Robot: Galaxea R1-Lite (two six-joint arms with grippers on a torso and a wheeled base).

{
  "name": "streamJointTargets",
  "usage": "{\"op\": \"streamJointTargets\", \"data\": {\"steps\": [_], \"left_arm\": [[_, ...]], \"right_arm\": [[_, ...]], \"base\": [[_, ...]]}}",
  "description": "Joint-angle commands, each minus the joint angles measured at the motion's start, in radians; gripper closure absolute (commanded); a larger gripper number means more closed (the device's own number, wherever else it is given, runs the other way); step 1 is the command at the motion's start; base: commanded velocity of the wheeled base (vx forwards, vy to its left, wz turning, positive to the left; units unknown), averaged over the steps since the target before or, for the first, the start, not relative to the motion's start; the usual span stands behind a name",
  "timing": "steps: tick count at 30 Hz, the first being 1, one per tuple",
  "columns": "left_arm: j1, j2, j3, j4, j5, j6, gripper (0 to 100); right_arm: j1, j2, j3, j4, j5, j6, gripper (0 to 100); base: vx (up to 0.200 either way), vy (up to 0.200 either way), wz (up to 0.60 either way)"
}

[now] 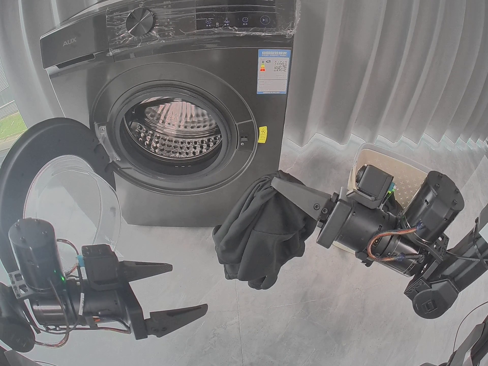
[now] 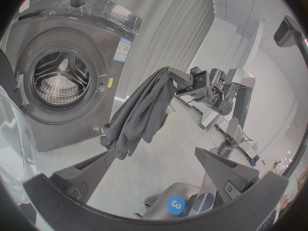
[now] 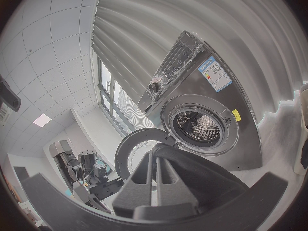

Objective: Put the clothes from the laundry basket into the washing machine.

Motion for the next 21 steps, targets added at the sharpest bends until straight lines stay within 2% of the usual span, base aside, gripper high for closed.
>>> {"op": "streamJointTargets", "data": {"steps": [1,2,3,5,7,15,16,18,21], "left_arm": [[-0.012,0.099,-0.012,-0.041,-0.005,-0.043,0],[-0.029,0.124,-0.024,-0.075,-0.006,-0.08,0],[-0.043,0.134,-0.029,-0.092,-0.005,-0.098,0],[-0.069,0.162,-0.035,-0.121,-0.005,-0.13,0],[-0.084,0.194,-0.042,-0.147,-0.005,-0.15,0],[-0.098,0.315,-0.065,-0.235,-0.003,-0.155,0],[-0.098,0.358,-0.067,-0.287,0.0,-0.158,0],[-0.099,0.386,-0.067,-0.314,0.0,-0.159,0],[-0.109,0.436,-0.07,-0.376,0.0,-0.178,0]], "right_arm": [[0.004,0.0,-0.001,-0.001,0.0,0.001,100],[0.004,0.0,-0.002,0.001,0.0,0.003,100],[0.004,0.001,-0.004,0.001,0.0,0.003,100],[0.004,0.001,-0.004,-0.001,0.0,0.003,100],[0.004,0.001,-0.004,-0.001,0.0,0.009,100],[0.002,0.0,0.001,-0.004,-0.003,0.021,100],[0.004,0.0,0.005,-0.008,-0.003,0.021,100],[0.002,0.0,0.005,-0.008,-0.003,0.021,100],[0.004,0.0,0.004,-0.011,-0.003,0.021,100]], "base": [[0.0,0.0,0.0],[0.0,0.0,0.0],[0.0,0.0,0.0],[0.0,0.0,0.0],[0.0,0.0,0.0],[0.0,0.0,0.0],[0.0,0.0,0.0],[0.0,0.0,0.0],[0.0,0.0,0.0]]}}
